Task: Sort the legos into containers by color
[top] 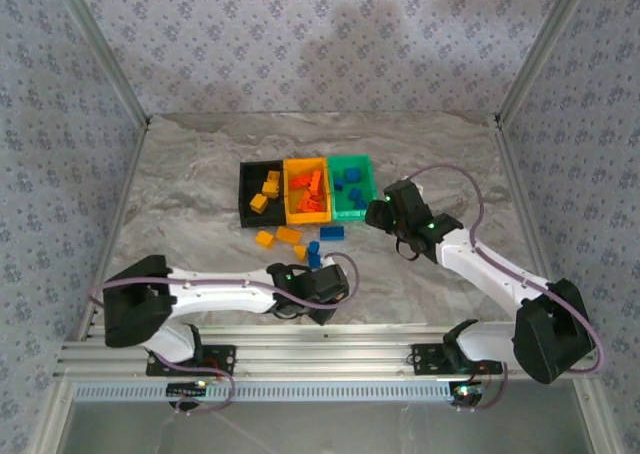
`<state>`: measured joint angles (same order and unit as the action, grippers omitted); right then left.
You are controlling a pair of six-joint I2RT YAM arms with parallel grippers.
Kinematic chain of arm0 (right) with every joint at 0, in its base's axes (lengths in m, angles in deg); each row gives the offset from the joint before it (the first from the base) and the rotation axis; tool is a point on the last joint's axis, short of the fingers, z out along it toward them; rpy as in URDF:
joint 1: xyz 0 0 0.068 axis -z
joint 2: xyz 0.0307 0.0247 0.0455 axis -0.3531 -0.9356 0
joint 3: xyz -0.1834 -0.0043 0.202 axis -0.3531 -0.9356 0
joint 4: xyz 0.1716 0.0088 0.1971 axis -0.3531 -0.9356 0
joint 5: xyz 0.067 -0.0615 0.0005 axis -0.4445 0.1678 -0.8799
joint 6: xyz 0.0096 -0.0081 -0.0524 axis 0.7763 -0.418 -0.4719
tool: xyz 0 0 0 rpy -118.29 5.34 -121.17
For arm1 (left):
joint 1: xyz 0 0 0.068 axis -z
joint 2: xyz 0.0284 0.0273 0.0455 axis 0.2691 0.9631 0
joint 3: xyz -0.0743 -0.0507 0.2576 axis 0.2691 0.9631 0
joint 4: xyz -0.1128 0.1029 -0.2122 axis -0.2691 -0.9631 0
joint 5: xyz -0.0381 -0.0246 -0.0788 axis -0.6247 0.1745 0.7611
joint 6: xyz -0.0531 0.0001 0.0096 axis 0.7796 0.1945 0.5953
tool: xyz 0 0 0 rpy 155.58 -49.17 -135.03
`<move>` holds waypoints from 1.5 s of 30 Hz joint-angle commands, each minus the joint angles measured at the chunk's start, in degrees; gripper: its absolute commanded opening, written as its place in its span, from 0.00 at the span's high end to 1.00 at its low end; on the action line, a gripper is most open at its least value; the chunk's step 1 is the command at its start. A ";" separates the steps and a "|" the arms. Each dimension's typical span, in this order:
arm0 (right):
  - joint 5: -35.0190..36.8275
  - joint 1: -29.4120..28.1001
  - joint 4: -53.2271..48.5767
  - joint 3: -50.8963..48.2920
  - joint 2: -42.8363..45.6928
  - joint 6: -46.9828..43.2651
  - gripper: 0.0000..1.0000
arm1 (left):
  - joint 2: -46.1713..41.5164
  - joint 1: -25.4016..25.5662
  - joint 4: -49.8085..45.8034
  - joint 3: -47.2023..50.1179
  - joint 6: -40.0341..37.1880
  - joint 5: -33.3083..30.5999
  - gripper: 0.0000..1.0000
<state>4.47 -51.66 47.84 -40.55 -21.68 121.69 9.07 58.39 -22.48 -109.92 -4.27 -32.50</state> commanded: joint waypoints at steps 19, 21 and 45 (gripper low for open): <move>1.69 1.02 -1.48 -9.06 8.35 3.86 0.26 | 17.93 -26.46 5.13 -33.64 -9.97 4.18 0.69; 1.48 1.11 -1.50 -9.52 9.00 3.58 0.27 | 22.33 -27.51 3.94 -38.60 -10.42 4.10 0.69; -2.94 -3.89 1.93 -10.10 8.99 1.44 0.22 | 11.35 -29.49 12.63 -33.17 -4.02 8.88 0.15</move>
<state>1.95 -53.76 49.07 -51.09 -12.59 124.25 30.34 28.64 -16.56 -148.37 -10.98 -25.22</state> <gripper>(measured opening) 0.784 0.842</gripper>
